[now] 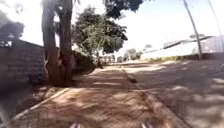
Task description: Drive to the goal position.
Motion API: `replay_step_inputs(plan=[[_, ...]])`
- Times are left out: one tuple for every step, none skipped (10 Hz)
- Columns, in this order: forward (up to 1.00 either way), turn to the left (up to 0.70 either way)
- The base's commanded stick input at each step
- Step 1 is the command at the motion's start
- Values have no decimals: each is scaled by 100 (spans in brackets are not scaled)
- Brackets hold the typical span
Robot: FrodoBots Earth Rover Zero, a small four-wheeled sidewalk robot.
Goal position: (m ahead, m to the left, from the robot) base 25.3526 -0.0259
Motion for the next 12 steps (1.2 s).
replay_step_inputs(plan=[[70, 0], [70, 0], [70, 0], [70, 0], [70, 0], [70, 0], [70, 0], [70, 0], [70, 0], [70, 0], [70, 0], [70, 0]])
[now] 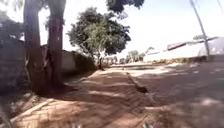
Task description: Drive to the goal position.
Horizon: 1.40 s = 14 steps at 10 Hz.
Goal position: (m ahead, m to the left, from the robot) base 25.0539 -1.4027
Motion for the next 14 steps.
replay_step_inputs(plan=[[70, 0], [70, 0], [70, 0], [70, 0], [70, 0], [70, 0], [70, 0], [70, 0], [70, 0], [70, 0], [70, 0], [70, 0], [70, 0], [70, 0]])
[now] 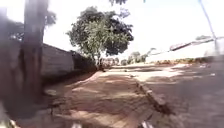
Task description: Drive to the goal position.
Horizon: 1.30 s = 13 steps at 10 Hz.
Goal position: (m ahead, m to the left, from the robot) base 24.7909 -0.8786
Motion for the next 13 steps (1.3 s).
replay_step_inputs(plan=[[70, 0], [70, 0], [70, 0], [70, 0], [70, 0], [70, 0], [70, 0], [70, 0], [70, 0], [70, 0], [70, 0], [70, 0], [70, 0]])
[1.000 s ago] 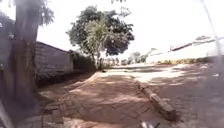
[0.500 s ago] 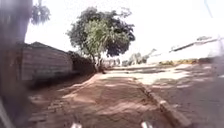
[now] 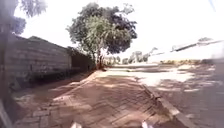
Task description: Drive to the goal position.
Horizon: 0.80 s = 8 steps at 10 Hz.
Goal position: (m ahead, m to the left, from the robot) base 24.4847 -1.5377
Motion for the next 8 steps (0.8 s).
replay_step_inputs(plan=[[70, 0], [70, 0], [70, 0], [70, 0], [70, 0], [70, 0], [70, 0], [70, 0]])
